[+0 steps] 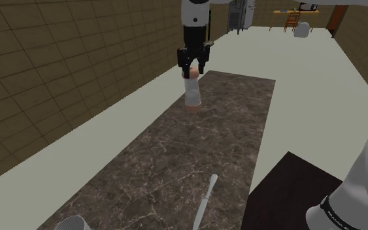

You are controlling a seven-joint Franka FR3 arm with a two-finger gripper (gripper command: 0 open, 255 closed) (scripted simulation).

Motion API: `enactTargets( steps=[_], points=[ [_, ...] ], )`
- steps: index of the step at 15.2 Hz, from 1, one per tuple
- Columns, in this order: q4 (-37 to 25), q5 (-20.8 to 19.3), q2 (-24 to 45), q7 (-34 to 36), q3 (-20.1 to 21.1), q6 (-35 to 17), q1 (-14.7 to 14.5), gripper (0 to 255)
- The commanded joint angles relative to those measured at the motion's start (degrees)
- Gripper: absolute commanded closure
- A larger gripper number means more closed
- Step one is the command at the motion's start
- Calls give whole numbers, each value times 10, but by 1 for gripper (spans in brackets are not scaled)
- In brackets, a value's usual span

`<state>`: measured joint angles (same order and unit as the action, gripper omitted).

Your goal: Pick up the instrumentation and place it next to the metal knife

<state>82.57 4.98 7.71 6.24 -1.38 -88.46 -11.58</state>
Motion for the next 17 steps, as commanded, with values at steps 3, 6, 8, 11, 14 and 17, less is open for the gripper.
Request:
enactTargets(
  steps=[3,6,8,11,14,17],
  points=[
    [-57,-2,20,55,22,33,-30,255],
    [-107,-4,42,94,36,57,-52,255],
    [-148,-6,62,120,46,76,-68,255],
    [-221,-11,100,157,58,109,-92,255],
    [-170,-10,82,154,58,76,-91,255],
    [-126,-10,68,151,57,45,-91,255]
  ],
)
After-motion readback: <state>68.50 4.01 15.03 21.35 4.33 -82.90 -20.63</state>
